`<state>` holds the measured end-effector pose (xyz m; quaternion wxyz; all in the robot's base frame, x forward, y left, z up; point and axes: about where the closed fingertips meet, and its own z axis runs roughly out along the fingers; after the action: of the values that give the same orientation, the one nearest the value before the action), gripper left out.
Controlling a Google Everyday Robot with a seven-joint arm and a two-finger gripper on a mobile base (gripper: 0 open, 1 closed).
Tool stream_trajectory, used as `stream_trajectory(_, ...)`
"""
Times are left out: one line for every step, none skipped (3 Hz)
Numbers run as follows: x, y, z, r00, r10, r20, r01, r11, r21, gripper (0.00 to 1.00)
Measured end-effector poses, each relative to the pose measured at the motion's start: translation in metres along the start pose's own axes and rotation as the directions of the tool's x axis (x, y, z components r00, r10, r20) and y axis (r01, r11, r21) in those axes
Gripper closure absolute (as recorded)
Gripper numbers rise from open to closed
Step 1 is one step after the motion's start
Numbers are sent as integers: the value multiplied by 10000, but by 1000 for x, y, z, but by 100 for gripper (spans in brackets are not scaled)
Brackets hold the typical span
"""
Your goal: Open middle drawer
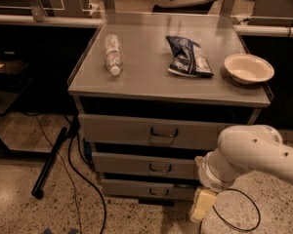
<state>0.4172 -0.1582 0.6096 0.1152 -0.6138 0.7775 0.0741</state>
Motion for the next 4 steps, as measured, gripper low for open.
stream_trajectory(-10, -6, 44, 9994, -50, 351, 60, 9996, -265, 0)
stream_trajectory(-10, -6, 44, 9994, -50, 352, 59, 9996, -267, 0)
stream_trajectory(-14, 7, 81, 9974, 200, 692, -146, 9968, -780, 0)
stream_trajectory(-23, 8, 125, 9927, 576, 1058, -437, 9906, -1296, 0)
